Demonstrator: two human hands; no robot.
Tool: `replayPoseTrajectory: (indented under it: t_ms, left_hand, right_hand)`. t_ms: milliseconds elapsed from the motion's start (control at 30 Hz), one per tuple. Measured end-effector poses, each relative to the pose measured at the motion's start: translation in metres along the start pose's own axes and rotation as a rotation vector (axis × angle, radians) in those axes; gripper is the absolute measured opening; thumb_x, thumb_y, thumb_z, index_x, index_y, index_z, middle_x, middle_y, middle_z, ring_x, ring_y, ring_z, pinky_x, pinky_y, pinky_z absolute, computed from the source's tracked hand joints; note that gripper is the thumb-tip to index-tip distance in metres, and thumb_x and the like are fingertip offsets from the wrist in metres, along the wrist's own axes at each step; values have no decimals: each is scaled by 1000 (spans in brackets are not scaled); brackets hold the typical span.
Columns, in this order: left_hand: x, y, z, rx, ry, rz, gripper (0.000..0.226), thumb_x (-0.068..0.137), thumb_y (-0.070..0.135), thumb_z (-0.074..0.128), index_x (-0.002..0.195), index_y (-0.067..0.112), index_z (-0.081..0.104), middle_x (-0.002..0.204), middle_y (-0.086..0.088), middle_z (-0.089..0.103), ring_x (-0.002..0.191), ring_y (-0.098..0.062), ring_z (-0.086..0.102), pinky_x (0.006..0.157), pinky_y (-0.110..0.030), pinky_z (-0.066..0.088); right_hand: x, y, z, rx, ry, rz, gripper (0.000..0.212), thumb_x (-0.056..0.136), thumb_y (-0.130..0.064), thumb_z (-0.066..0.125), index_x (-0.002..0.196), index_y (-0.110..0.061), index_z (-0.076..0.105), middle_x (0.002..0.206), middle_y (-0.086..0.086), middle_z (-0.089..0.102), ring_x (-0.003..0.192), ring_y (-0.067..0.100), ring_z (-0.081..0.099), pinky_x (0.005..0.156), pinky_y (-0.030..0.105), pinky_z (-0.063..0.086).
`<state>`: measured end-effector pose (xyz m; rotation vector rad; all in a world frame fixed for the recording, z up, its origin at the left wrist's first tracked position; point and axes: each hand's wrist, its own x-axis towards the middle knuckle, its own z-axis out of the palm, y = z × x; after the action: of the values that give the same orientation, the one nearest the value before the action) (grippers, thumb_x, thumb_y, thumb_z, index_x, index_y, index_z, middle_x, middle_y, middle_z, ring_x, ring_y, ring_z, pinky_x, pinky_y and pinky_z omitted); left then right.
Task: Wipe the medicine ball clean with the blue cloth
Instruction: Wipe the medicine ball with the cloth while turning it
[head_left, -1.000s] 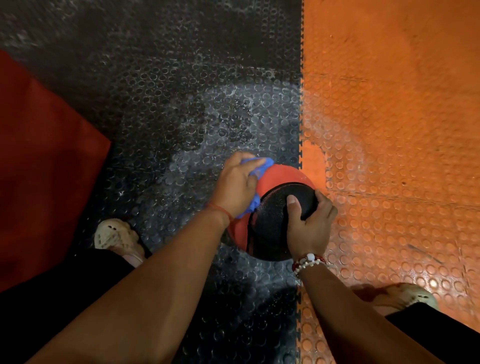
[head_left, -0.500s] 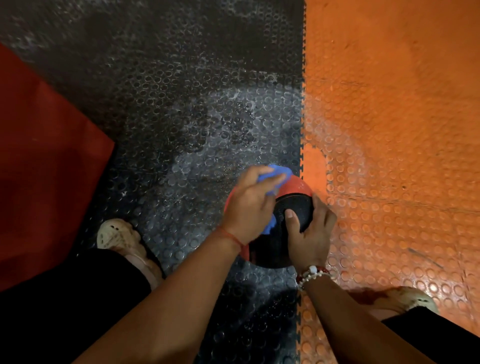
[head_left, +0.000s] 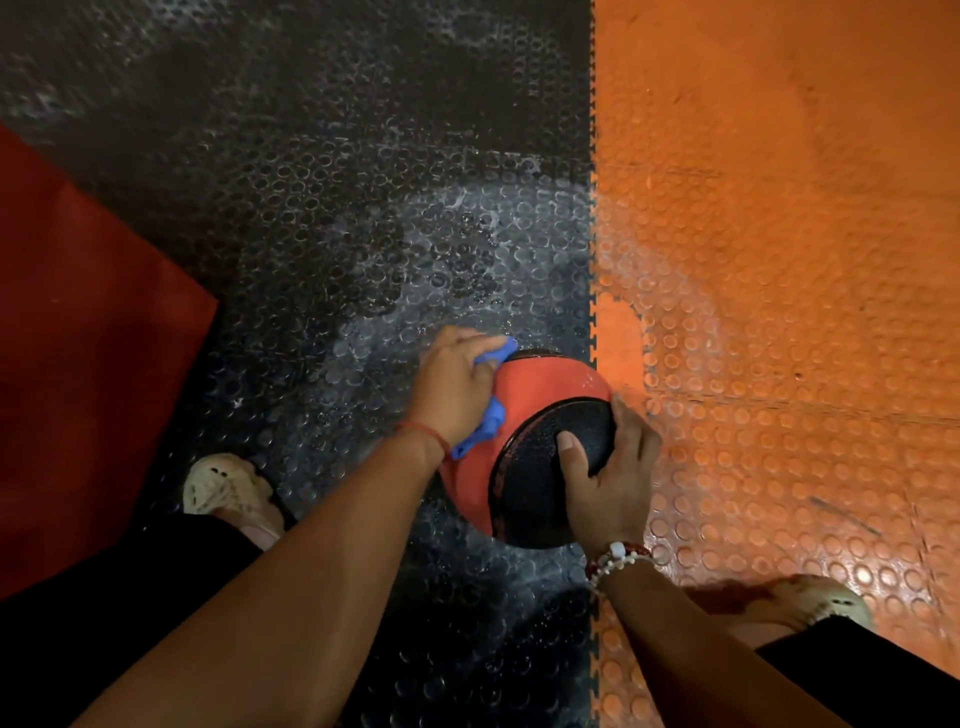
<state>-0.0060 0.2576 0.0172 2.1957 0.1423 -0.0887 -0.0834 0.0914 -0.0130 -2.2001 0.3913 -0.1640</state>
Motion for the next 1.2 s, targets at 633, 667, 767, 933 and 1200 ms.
replayPoseTrajectory:
  t_ms: [633, 667, 767, 933, 1200]
  left_hand:
    - [13, -10, -1, 30, 39, -225, 25, 97, 3, 51, 111, 7, 71, 114, -7, 66, 91, -8, 54, 74, -5, 35]
    - [8, -1, 0, 18, 41, -116, 25, 96, 1, 52, 111, 7, 72, 112, -4, 62, 94, -8, 54, 76, 0, 33]
    - [-5, 23, 8, 15, -98, 223, 28, 91, -6, 54, 111, 4, 71, 109, 3, 51, 100, -4, 53, 87, 5, 28]
    - [19, 8, 8, 87, -149, 121, 28, 95, 2, 52, 114, 9, 70, 118, -4, 53, 111, -15, 52, 94, -6, 29]
    - [16, -48, 1, -39, -51, -373, 22, 96, 8, 51, 86, 22, 65, 81, 0, 60, 76, -15, 56, 75, -24, 45]
  right_hand:
    - [-1, 2, -2, -27, -54, -43, 79, 73, -61, 48, 140, -21, 35, 136, 12, 34, 125, 27, 40, 96, 37, 41]
    - [0, 2, -1, -30, -50, -49, 79, 74, -60, 48, 140, -19, 36, 135, 13, 35, 125, 28, 40, 97, 38, 42]
    - [1, 3, 0, -31, -30, -61, 78, 75, -58, 48, 138, -15, 39, 133, 15, 37, 124, 28, 40, 97, 38, 42]
    - [2, 5, -1, -6, -27, -23, 78, 72, -60, 48, 138, -20, 38, 135, 12, 36, 125, 28, 41, 96, 40, 43]
    - [5, 4, -2, -2, -28, -21, 78, 70, -61, 47, 137, -21, 38, 134, 10, 37, 124, 23, 40, 94, 31, 38]
